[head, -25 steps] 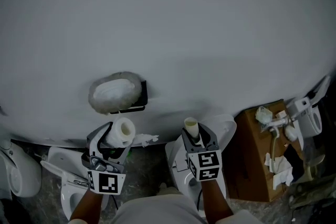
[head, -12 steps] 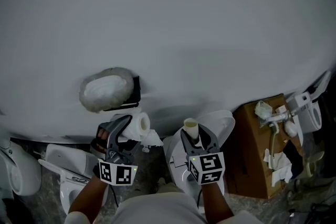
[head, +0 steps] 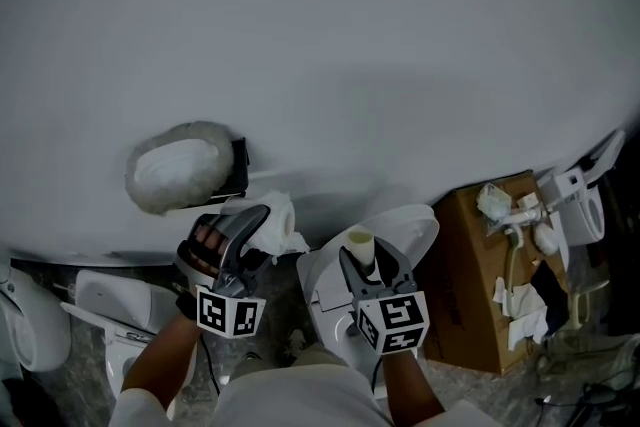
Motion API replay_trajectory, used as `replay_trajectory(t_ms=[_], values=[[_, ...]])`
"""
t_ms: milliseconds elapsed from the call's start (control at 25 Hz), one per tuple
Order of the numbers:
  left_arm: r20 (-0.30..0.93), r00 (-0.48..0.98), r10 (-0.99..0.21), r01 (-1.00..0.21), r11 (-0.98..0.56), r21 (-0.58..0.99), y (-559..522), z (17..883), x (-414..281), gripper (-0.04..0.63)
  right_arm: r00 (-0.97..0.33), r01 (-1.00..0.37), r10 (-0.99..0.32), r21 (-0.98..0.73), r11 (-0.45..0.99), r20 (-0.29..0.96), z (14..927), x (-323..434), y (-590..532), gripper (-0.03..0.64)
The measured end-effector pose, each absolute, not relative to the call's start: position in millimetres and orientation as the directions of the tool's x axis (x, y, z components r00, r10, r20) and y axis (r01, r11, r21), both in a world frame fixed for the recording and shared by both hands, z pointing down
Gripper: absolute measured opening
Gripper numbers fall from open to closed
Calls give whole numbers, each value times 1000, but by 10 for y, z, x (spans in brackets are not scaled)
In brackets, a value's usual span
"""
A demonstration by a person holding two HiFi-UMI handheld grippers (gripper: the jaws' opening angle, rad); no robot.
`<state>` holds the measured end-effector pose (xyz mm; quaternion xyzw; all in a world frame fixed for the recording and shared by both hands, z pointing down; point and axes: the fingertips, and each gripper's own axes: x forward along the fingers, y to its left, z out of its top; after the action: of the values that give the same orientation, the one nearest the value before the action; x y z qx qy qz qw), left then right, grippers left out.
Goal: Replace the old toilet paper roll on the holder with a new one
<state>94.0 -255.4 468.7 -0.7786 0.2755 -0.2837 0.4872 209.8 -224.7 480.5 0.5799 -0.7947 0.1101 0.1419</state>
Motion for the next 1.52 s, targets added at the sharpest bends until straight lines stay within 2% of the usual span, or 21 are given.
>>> replay_trajectory(t_ms=[480, 1120, 1520], values=[[226, 715, -661, -7, -330, -944, -2739, 4933, 1263, 299, -276, -953, -879, 11, 304, 388, 4905, 2186, -2230, 204], [236, 616, -751, 16, -288, -957, -2989, 5021, 1104, 299, -293, -942, -876, 39, 332, 382, 4932, 2130, -2173, 204], [253, 532, -808, -23, -313, -950, -3123, 5106, 741, 299, -300, -941, -874, 31, 336, 383, 4943, 2090, -2084, 204]])
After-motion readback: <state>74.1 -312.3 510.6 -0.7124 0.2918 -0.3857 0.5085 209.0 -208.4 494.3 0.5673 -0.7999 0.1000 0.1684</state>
